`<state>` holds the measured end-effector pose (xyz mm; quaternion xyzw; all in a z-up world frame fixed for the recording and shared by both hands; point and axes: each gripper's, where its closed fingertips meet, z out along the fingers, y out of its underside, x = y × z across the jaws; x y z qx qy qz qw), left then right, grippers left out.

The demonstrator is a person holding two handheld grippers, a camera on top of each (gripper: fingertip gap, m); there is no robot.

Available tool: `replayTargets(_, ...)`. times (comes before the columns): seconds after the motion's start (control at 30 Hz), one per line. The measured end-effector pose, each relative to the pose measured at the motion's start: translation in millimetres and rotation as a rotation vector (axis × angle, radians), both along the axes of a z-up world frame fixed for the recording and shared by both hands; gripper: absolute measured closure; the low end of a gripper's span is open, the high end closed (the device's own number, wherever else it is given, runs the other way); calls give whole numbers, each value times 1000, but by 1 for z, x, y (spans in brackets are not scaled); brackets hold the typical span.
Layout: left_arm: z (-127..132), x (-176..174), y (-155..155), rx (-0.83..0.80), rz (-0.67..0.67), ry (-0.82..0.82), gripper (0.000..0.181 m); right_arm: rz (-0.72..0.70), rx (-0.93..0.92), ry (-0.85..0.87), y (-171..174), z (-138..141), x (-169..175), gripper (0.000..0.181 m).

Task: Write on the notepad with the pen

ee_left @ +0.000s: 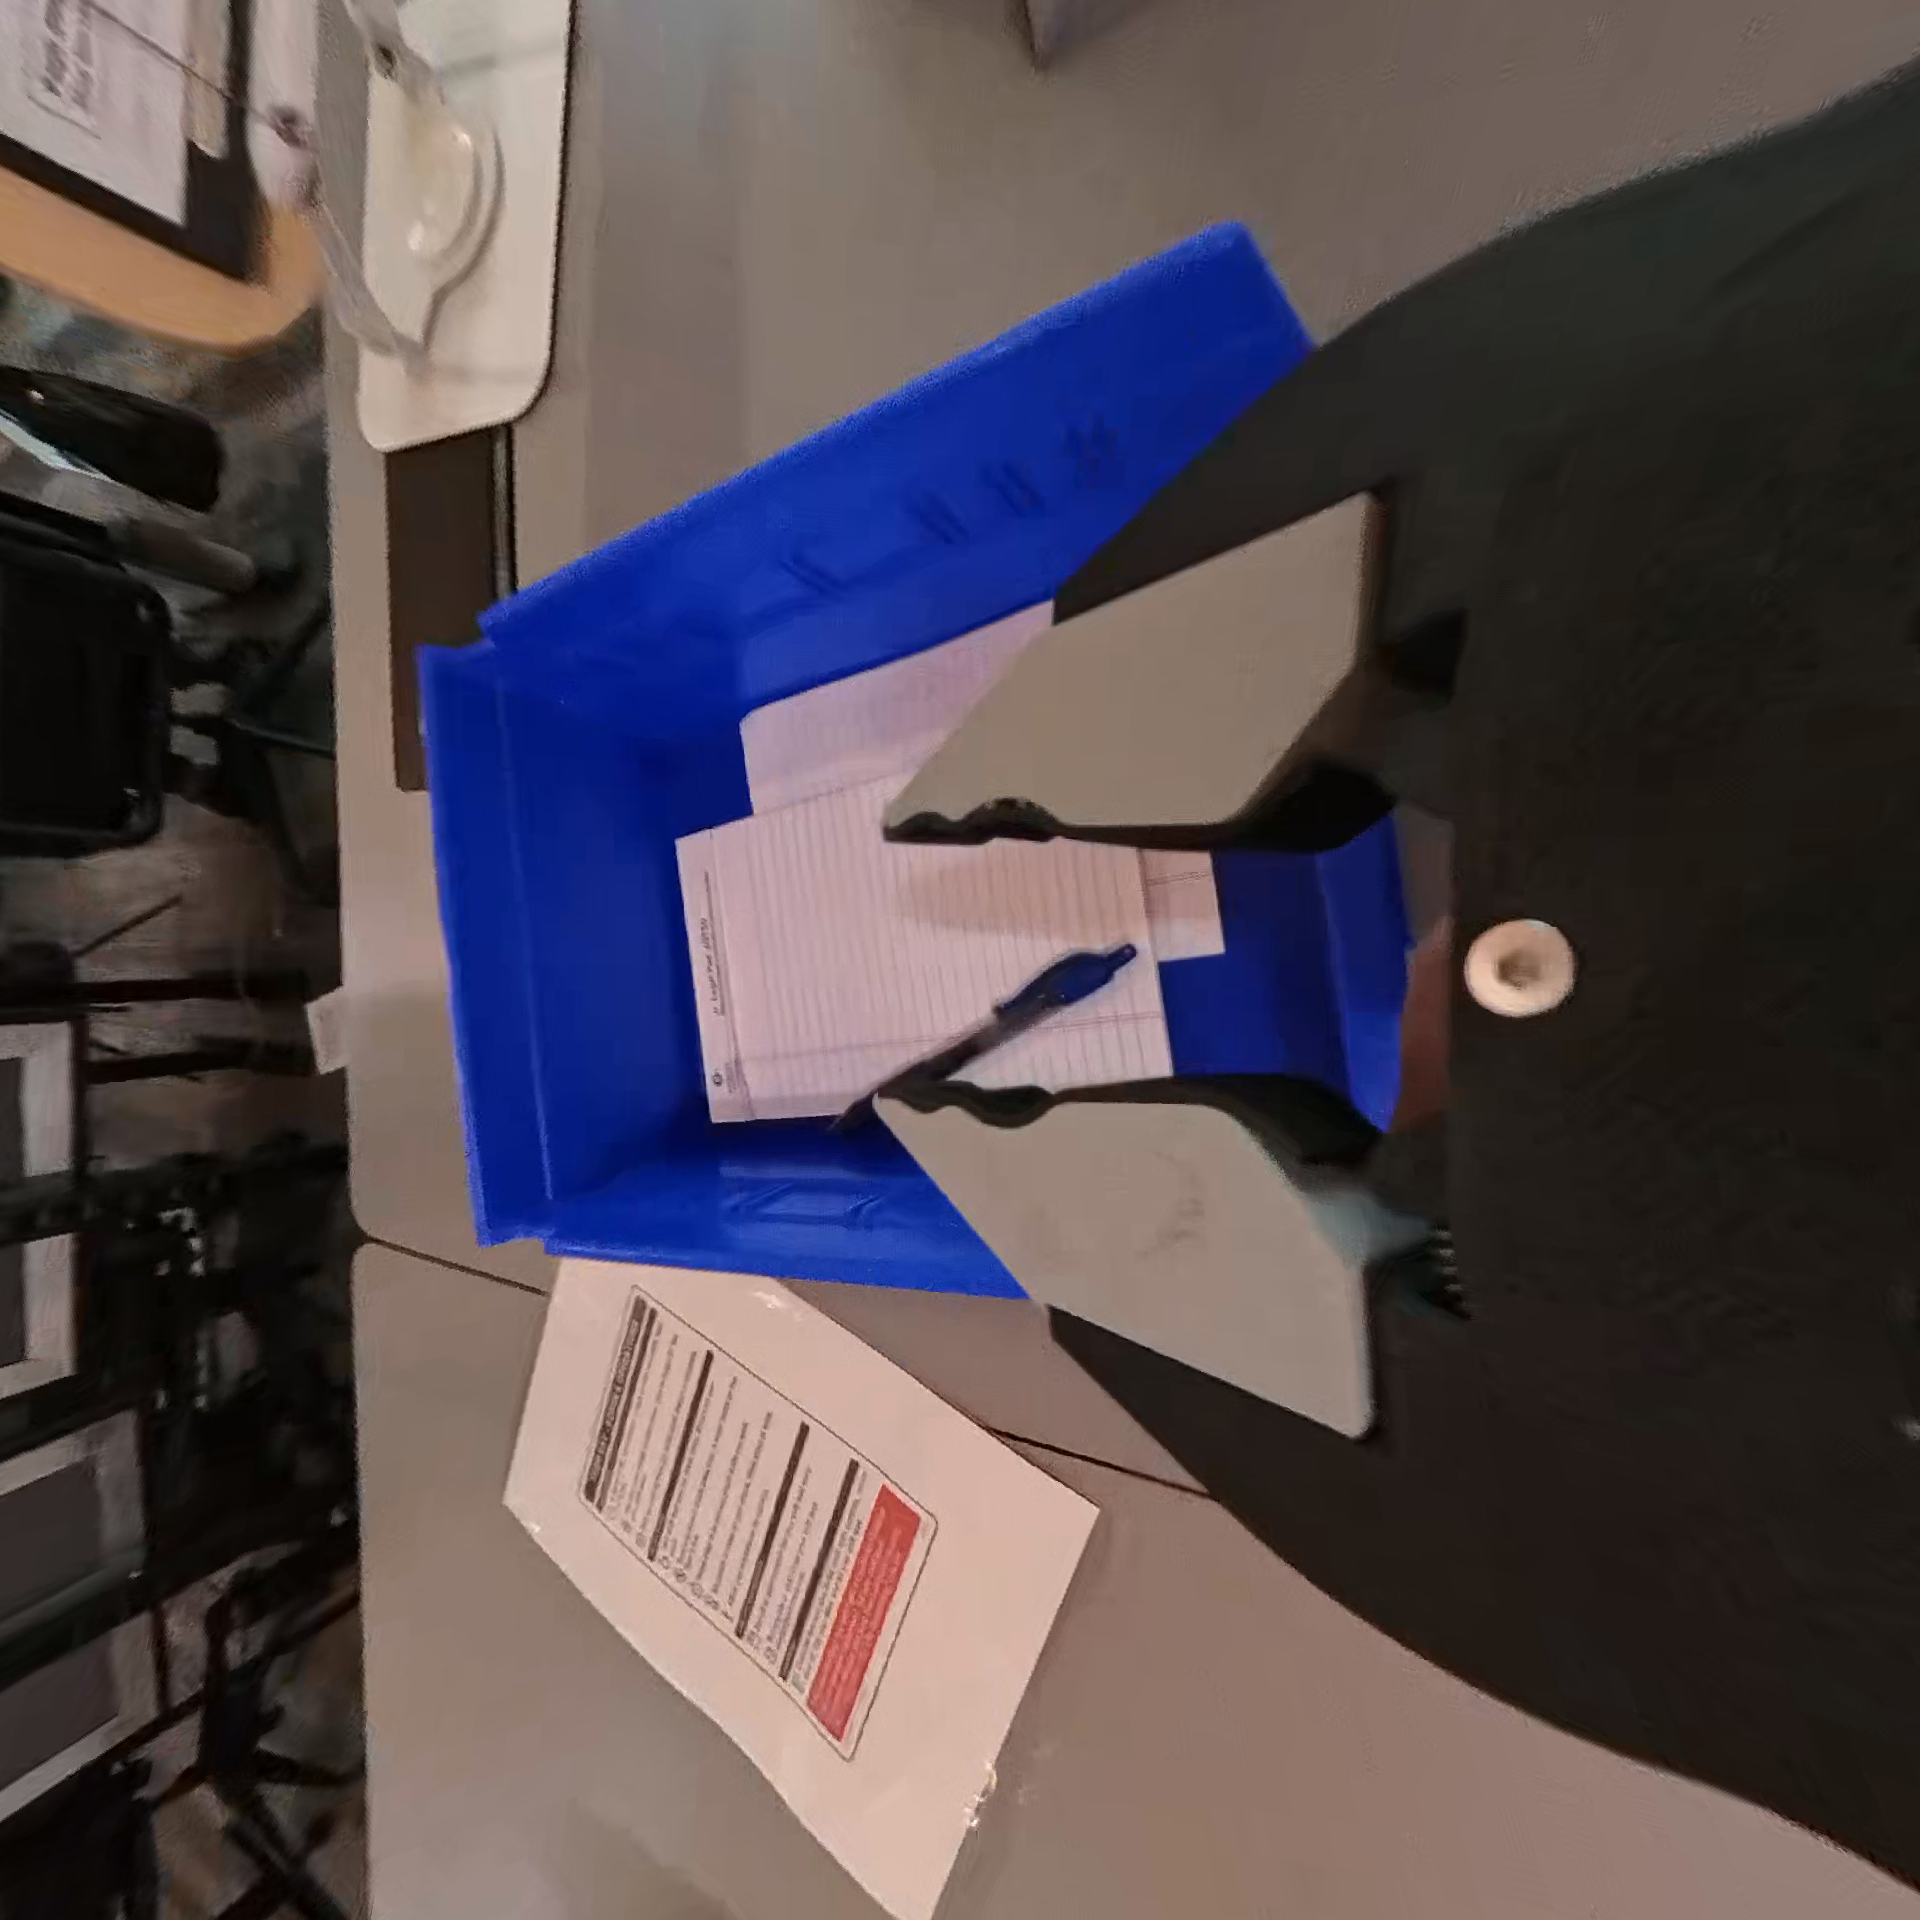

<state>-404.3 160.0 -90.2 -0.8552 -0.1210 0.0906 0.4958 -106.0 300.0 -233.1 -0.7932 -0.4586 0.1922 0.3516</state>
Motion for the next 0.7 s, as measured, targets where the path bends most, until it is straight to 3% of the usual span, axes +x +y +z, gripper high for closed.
replayTargets(0.2,-55,-8,13,-151,49,3,136,-1,-1,0,-2,0,0,107)
replayTargets(0.43,-93,-34,12,-343,146,128,136,1,-1,0,-3,0,0,107)
replayTargets(0.57,-119,-34,9,-419,141,70,132,3,-2,0,-3,0,0,106)
replayTargets(0.7,-125,-35,6,-471,141,53,134,3,-2,0,-3,0,0,106)
